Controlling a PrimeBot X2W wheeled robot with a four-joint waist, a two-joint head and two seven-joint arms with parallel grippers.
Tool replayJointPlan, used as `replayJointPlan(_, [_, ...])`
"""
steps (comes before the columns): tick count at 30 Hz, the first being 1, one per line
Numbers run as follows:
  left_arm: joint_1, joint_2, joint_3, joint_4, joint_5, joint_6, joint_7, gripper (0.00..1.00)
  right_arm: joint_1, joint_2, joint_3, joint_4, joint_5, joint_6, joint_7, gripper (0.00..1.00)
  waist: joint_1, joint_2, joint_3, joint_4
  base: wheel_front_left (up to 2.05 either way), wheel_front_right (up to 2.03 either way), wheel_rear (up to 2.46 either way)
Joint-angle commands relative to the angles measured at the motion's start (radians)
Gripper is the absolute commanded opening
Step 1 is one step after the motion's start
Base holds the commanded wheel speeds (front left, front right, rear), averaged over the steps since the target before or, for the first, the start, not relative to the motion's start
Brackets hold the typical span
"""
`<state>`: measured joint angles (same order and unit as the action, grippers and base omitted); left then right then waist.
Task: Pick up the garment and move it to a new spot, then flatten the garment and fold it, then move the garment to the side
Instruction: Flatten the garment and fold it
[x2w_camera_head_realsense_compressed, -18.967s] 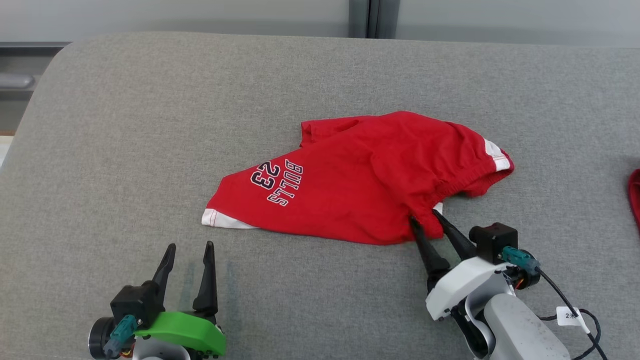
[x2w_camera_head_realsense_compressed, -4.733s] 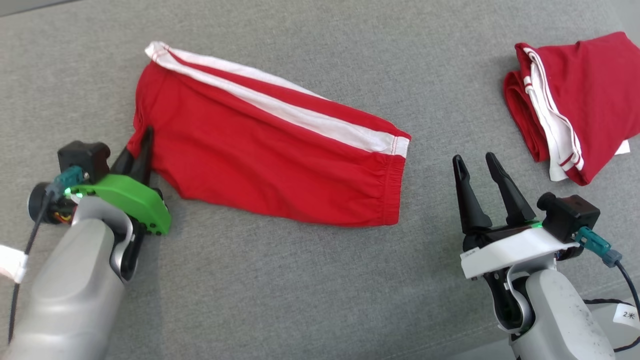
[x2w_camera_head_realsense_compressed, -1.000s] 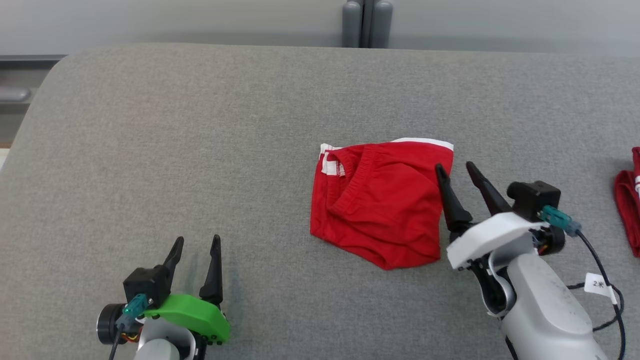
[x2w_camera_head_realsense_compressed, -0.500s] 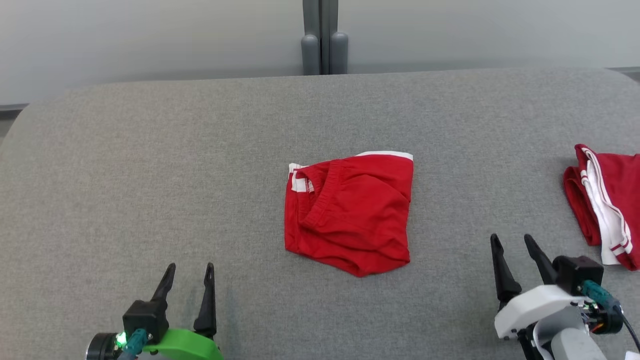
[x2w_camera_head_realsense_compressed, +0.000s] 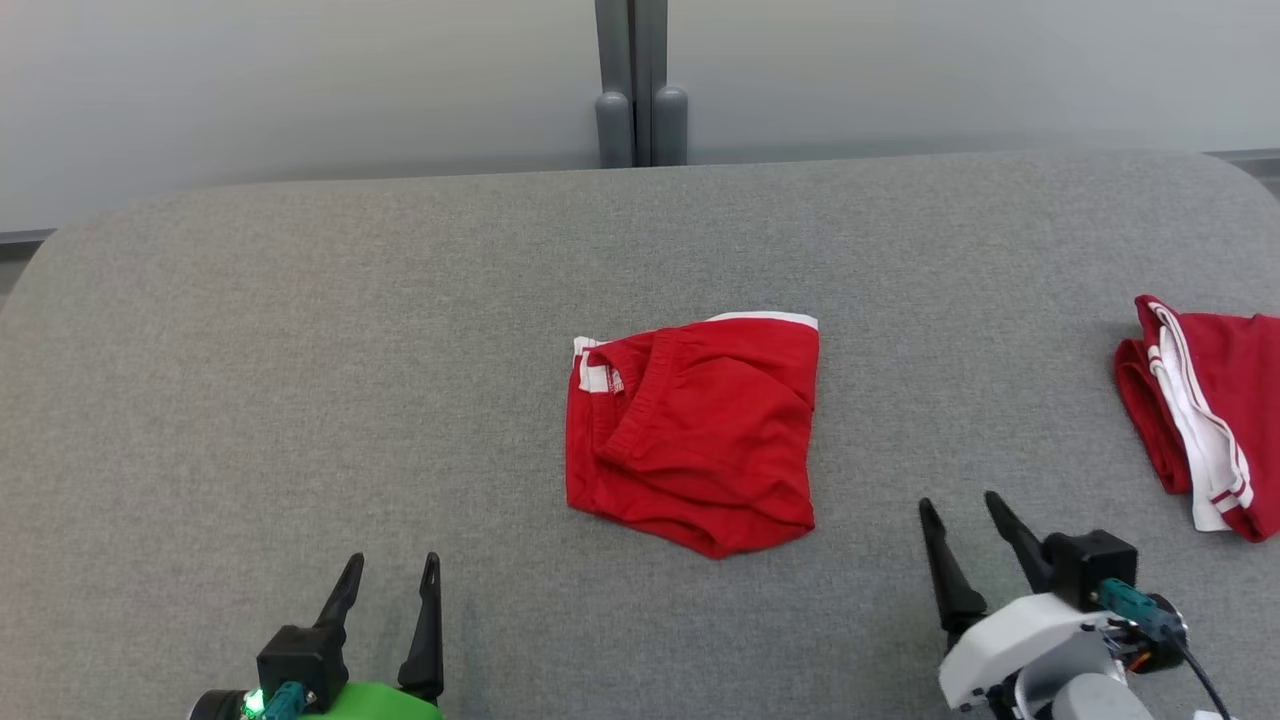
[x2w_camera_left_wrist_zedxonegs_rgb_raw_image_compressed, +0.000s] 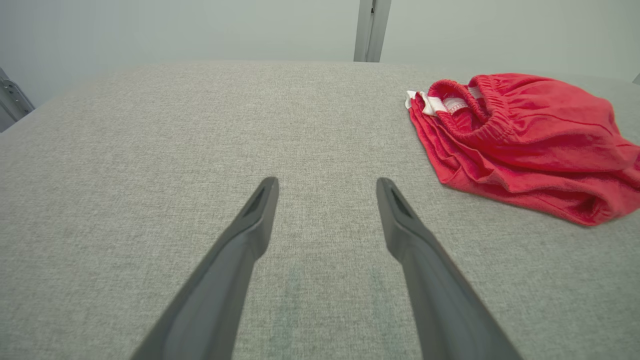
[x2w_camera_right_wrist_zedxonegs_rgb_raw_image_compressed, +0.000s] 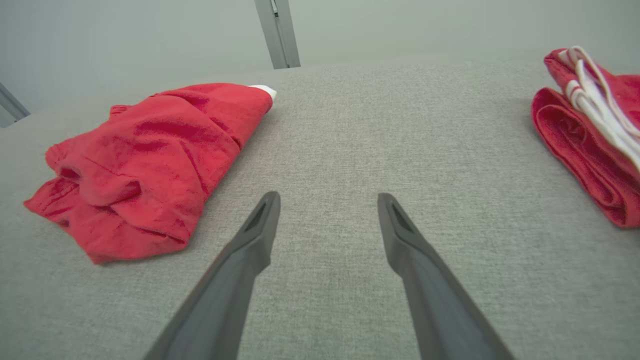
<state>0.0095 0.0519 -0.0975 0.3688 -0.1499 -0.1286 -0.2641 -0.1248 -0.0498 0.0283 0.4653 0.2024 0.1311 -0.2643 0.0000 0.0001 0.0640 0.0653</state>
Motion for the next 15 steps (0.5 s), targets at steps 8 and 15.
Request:
replayJointPlan(8, [-0.050,0.000,-0.027,0.010,-0.035,-0.003,0.001,1.00,-0.091,-0.004,0.201,0.033,0.009,-0.001,0.001,1.00,0.0000,-0.0001,0.063,0.048,0.00,0.00,0.00])
replayJointPlan(15, [-0.076,0.000,-0.037,0.012,-0.045,-0.003,0.001,1.00,-0.158,-0.004,0.240,0.067,0.010,-0.001,0.001,0.68,0.0000,-0.0001,0.106,0.083,0.00,0.00,0.00])
